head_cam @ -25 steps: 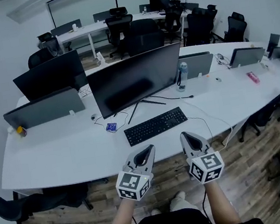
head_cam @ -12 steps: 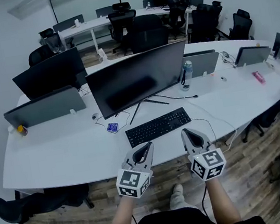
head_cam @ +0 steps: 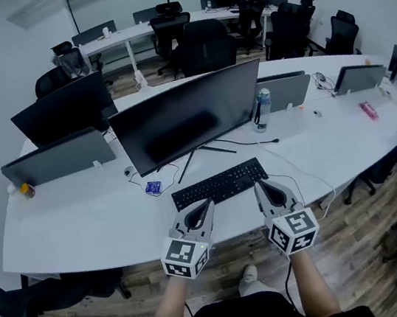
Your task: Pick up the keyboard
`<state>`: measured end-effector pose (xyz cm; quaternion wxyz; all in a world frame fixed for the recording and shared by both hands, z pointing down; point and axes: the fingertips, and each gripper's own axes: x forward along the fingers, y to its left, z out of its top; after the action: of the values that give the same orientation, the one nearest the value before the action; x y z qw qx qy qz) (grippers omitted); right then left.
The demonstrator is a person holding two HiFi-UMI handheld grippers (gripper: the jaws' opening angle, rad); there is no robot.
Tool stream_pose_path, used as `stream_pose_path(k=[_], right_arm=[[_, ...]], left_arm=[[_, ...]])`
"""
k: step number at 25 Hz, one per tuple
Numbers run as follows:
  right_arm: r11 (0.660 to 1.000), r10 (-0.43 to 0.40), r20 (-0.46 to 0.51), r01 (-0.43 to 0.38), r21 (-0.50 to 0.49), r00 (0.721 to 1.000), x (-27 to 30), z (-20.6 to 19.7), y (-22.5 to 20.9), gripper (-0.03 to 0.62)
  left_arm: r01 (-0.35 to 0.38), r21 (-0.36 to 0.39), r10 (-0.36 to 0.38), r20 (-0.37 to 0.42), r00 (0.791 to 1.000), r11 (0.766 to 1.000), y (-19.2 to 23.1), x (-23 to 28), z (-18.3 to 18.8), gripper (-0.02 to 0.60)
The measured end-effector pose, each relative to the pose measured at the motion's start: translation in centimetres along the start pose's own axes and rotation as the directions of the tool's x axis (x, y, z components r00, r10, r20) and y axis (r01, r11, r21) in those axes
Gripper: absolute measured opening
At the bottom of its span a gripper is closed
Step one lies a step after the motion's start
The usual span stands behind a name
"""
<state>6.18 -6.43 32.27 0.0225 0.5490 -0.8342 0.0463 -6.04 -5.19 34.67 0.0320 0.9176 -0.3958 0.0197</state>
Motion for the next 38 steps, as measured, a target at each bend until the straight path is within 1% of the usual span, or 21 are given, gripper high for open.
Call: stream_pose_path(k=[6,9,17,21,34,38], right_arm=[[0.999,0.037,-0.004,-0.037,-0.004,0.999,2.5,0.3,-2.3,0.005],[0.998,0.067,0.005,-0.067,0.016,0.998,4.0,0.7,-3.4,0.005],[0.99,0.139,-0.008,-0.139,0.011,0.99,7.0,1.3,-5.6,0.005],[0.987,0.163,-0.012,-0.163,0.02,0.987,7.9,1.1,-7.1,0.005],[0.972,0.235,-0.043,-0.234,0.027,0.971,9.4,-0.2,-11.0,0.005],[0.97,0.241,-0.043,-0.239,0.052,0.969,9.6,-0.8,-11.9,0.005]], left_arm=[[-0.026,0.008,0.026,-0.016,1.0,1.0,0.9,3.0,-0.1,0.009],[-0.047,0.012,0.047,-0.021,0.999,0.999,1.4,4.4,0.1,0.009],[-0.106,0.025,0.107,-0.032,0.994,0.994,2.6,7.4,0.8,0.009],[-0.125,0.042,0.127,-0.048,0.991,0.991,2.5,8.9,0.7,0.009],[-0.186,0.028,0.188,-0.07,0.98,0.982,1.6,12.9,-0.5,0.009],[-0.192,0.028,0.194,-0.084,0.977,0.981,1.0,13.5,-1.2,0.009]])
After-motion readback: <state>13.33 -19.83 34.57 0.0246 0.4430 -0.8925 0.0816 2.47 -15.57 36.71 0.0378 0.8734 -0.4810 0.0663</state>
